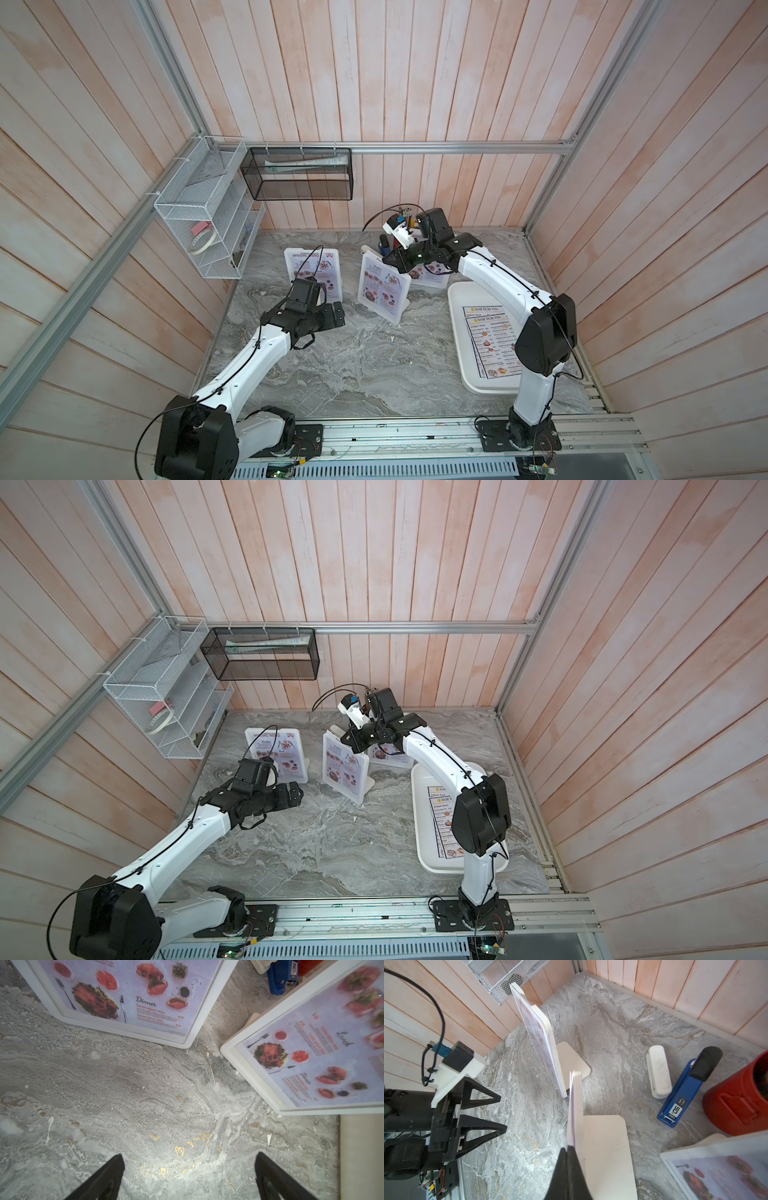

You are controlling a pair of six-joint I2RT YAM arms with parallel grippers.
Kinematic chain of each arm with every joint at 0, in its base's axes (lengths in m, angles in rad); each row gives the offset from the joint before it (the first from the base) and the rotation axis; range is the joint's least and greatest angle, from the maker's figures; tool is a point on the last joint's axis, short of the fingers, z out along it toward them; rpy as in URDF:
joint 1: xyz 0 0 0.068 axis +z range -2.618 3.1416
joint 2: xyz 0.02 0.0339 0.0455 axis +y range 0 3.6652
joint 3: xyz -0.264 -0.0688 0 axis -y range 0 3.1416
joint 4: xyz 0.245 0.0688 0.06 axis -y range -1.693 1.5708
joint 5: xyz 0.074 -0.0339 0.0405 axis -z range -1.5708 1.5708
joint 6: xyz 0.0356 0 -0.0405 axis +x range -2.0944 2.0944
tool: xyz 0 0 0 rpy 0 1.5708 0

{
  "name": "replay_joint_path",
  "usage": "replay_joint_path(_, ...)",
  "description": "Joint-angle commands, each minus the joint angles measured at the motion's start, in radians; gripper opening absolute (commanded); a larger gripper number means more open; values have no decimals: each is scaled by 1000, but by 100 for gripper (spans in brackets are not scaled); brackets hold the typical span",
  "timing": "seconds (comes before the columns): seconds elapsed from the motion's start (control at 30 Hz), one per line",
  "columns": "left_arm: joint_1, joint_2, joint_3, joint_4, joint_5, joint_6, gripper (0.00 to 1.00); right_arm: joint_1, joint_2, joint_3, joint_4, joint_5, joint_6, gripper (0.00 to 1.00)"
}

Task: Replace the menus in the menu holders
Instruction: Take out the menu from the menu holder.

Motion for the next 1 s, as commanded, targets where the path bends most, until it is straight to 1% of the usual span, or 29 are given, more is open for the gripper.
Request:
replay_joint_path(0.0,5,-19,33,-12,-13,9,100,-6,-33,-5,24,-22,6,0)
replay_joint_path(0.27,5,-34,33,-24,-28,11,100,-8,-44,-2,40,-3,18,0)
replay_joint_path(0.47,5,-38,56,-36,-47,18,100,-20,-71,72,21,24,19,0)
replay_joint_path(0.83,6,-22,134,-53,-90,46,100,-38,-155,194,-15,30,3,0)
replay_joint_path(0.97,7,-28,140,-41,-156,43,100,-18,-207,196,-17,14,-5,0)
